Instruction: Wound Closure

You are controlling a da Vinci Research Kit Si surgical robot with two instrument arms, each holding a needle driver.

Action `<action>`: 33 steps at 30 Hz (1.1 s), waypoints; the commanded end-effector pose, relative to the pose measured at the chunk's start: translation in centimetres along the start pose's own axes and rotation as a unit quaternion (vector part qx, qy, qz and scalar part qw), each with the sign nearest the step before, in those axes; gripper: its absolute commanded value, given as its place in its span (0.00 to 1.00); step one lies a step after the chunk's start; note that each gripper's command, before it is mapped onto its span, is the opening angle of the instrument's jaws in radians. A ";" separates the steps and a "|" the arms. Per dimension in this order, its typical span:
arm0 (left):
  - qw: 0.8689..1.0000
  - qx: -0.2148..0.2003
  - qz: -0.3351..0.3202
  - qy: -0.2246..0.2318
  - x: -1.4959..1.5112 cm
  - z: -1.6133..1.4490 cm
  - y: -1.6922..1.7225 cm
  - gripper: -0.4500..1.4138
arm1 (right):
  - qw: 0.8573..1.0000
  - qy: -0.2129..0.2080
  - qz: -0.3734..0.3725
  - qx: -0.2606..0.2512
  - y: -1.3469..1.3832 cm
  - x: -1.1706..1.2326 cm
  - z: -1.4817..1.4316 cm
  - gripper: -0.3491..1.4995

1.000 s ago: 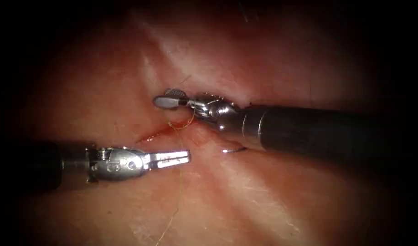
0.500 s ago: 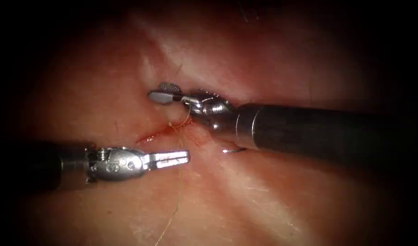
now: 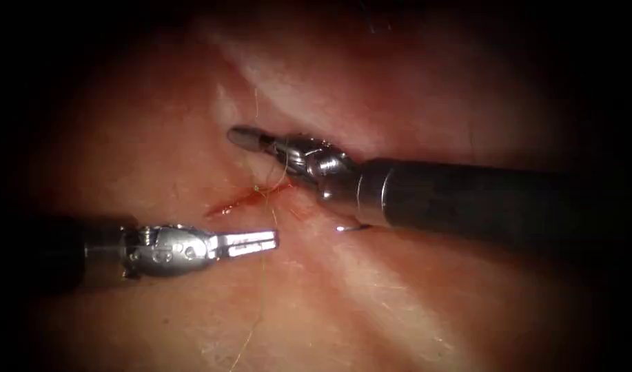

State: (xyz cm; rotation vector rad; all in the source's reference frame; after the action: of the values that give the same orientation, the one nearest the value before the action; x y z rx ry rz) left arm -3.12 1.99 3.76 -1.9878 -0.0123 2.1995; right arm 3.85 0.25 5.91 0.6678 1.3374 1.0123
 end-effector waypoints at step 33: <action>0.999 0.034 -0.027 -0.029 -0.18 -0.65 -0.67 0.00 | 0.983 -0.003 -0.085 0.161 -0.60 0.08 -0.54 0.00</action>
State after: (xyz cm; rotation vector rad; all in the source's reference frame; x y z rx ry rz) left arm -2.30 2.61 3.89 -1.8592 -0.0005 2.1958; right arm 3.37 -0.04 5.24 0.7850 1.5405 0.6594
